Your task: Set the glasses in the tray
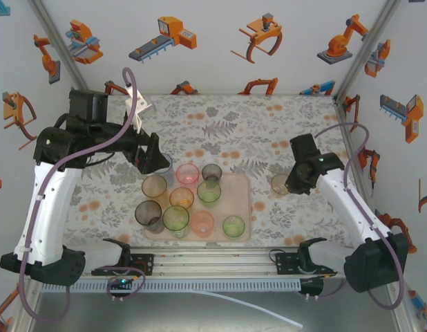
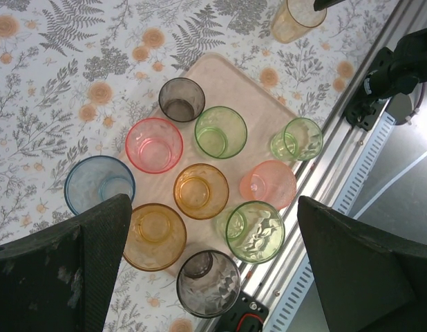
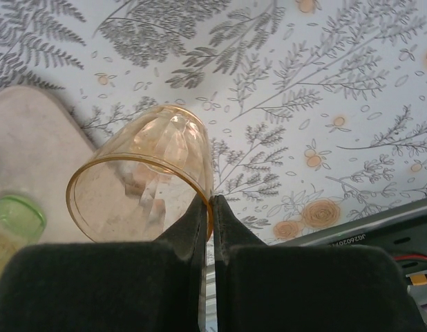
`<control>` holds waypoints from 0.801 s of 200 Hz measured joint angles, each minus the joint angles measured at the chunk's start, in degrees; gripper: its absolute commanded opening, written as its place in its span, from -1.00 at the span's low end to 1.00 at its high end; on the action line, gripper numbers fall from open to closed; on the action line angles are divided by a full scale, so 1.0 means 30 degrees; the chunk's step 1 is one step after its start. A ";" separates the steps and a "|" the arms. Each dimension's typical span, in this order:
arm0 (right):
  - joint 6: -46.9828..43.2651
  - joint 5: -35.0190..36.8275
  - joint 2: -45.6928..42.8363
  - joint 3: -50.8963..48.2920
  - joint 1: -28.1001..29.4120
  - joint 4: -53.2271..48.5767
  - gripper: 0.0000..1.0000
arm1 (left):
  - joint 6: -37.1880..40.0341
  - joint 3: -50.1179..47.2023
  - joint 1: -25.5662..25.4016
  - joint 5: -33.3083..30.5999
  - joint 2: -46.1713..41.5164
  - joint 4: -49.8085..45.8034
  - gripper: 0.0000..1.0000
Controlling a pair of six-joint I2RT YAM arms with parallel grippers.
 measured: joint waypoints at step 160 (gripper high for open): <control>0.1923 0.1647 0.6244 0.3738 0.9173 0.1370 -0.89 | -0.0692 -0.0772 0.0000 0.0131 0.0160 0.0321 0.94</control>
